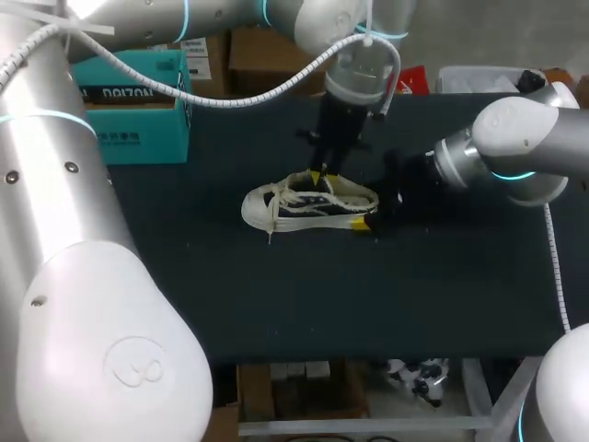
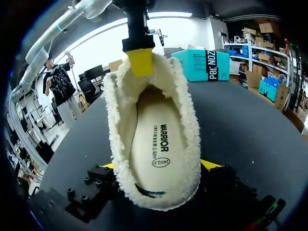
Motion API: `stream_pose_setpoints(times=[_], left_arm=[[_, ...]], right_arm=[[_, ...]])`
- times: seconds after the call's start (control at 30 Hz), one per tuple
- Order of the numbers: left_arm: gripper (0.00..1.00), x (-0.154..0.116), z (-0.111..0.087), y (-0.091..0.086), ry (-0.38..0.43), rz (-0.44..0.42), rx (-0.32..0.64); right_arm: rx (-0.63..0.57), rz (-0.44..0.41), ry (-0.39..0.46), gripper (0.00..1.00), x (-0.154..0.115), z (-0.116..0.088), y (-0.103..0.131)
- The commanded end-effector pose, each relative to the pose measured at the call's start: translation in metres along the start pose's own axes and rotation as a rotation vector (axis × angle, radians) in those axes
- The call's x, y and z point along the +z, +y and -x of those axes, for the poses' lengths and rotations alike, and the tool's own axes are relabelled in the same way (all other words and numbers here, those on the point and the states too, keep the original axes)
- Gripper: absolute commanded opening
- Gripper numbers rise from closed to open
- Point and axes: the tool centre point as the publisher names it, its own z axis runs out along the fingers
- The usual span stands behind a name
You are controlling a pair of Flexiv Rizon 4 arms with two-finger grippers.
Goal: Open the shoe tongue, take the insole out of the shoe, put the insole back into the shoe, and pack the shoe into the shoebox
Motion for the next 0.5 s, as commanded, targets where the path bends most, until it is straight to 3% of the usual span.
stream_pose_setpoints(times=[0.03, 0.3, 0.5], left_arm=[[0.00, -0.004, 0.014, 0.005, 0.054, -0.026, -0.006], [0.00, -0.001, 0.053, 0.013, 0.225, -0.087, -0.019], [0.00, 0.013, 0.081, 0.010, 0.339, -0.094, -0.031]], right_arm=[[0.001, 0.002, 0.002, 0.00, 0.007, 0.000, -0.006], [0.001, 0.002, 0.002, 0.00, 0.007, 0.000, -0.006], [0.001, 0.002, 0.002, 0.00, 0.007, 0.000, -0.006]])
